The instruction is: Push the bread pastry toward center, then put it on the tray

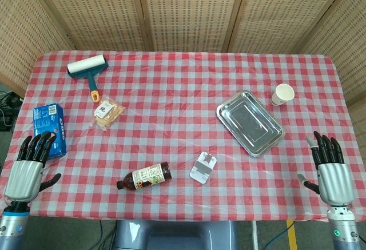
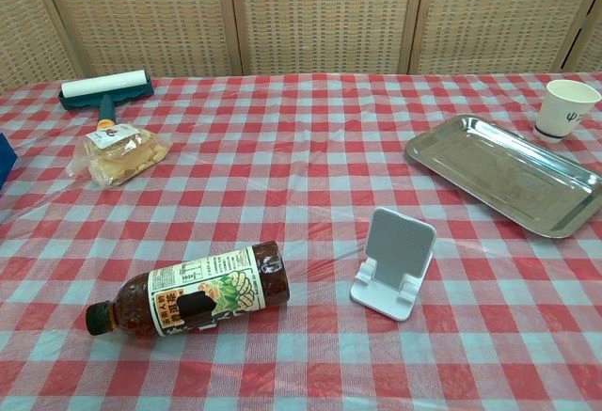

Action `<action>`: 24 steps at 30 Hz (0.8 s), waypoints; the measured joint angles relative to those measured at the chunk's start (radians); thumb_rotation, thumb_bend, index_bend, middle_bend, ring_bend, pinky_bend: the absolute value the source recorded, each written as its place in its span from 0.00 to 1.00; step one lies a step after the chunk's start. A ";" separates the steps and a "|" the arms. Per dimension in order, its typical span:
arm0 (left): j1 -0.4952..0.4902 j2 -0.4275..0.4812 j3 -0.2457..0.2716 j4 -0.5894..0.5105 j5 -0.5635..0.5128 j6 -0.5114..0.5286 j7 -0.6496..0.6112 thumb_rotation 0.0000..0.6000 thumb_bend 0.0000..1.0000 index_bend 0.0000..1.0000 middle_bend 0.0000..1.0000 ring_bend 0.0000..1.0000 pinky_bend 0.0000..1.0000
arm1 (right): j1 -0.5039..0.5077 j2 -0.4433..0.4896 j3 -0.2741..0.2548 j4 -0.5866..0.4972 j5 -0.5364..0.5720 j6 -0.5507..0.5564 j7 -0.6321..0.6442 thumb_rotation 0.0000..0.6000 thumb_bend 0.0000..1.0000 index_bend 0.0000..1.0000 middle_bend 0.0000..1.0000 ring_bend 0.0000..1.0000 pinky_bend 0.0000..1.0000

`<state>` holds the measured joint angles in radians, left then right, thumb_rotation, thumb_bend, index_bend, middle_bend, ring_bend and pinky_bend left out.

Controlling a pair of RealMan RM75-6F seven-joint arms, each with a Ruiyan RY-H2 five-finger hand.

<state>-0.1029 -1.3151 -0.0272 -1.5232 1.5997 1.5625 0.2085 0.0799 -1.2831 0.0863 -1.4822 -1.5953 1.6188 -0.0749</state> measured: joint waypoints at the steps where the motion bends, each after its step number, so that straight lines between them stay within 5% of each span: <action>1: 0.000 0.000 0.000 0.000 0.000 0.000 0.000 1.00 0.09 0.00 0.00 0.00 0.00 | 0.001 -0.001 -0.002 0.000 -0.002 -0.001 -0.002 1.00 0.06 0.00 0.00 0.00 0.00; 24: -0.002 0.003 -0.001 -0.008 0.000 -0.004 -0.001 1.00 0.09 0.00 0.00 0.00 0.00 | 0.002 -0.001 -0.013 -0.001 -0.014 -0.011 -0.006 1.00 0.06 0.00 0.00 0.00 0.00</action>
<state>-0.1046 -1.3117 -0.0284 -1.5313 1.5995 1.5584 0.2072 0.0822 -1.2836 0.0733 -1.4836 -1.6095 1.6075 -0.0814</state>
